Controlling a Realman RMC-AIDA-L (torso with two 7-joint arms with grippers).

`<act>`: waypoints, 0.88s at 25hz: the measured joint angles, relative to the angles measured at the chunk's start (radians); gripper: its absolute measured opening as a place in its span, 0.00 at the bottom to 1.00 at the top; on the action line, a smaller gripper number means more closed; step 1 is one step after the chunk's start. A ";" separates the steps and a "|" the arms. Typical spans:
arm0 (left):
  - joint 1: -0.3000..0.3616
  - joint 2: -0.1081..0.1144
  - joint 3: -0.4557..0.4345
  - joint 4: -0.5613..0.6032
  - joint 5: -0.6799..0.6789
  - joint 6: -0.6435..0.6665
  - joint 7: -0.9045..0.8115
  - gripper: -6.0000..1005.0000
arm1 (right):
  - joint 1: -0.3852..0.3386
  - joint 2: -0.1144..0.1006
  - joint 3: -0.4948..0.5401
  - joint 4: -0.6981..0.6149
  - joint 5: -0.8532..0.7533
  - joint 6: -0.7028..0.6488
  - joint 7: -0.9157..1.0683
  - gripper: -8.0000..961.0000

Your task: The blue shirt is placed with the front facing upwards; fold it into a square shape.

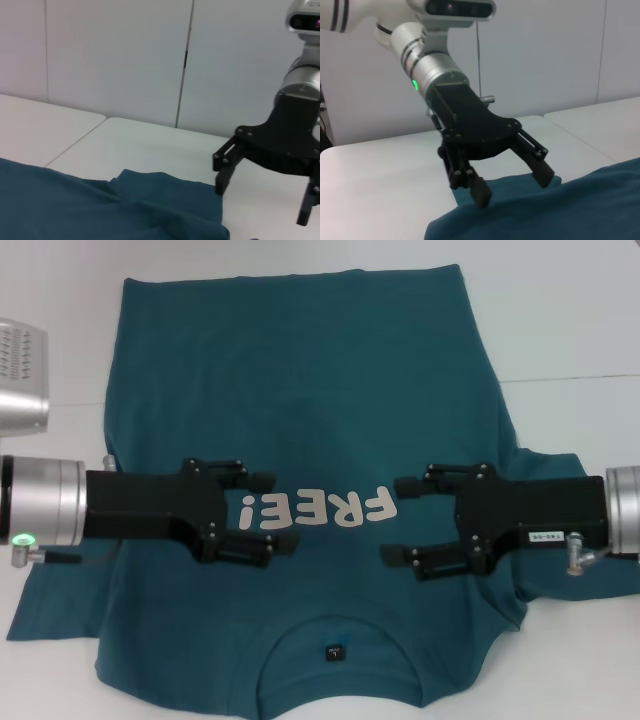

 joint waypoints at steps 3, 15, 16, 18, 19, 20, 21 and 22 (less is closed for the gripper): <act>0.003 0.004 -0.005 0.000 0.001 0.018 0.004 0.87 | 0.014 0.000 -0.002 0.020 0.000 0.011 -0.005 0.93; 0.013 0.010 -0.016 0.000 0.001 0.023 0.008 0.87 | 0.039 0.002 -0.010 0.054 0.004 0.041 -0.004 0.93; 0.013 0.009 -0.028 0.000 0.001 0.022 0.008 0.87 | 0.039 0.002 -0.009 0.054 0.005 0.048 -0.002 0.93; 0.013 0.008 -0.034 0.000 0.001 0.022 0.008 0.87 | 0.039 0.001 -0.004 0.054 0.006 0.064 0.007 0.93; 0.013 0.006 -0.039 0.000 0.001 0.021 0.008 0.87 | 0.039 0.000 -0.002 0.052 0.006 0.075 0.016 0.93; 0.013 0.005 -0.039 0.000 0.001 0.019 0.008 0.87 | 0.039 -0.002 0.000 0.048 0.006 0.093 0.034 0.93; 0.013 0.004 -0.039 0.000 0.001 0.016 0.008 0.87 | 0.039 -0.003 0.001 0.045 0.006 0.111 0.049 0.93; 0.013 0.003 -0.039 0.000 0.001 0.014 0.008 0.87 | 0.039 -0.006 0.003 0.043 0.006 0.124 0.066 0.93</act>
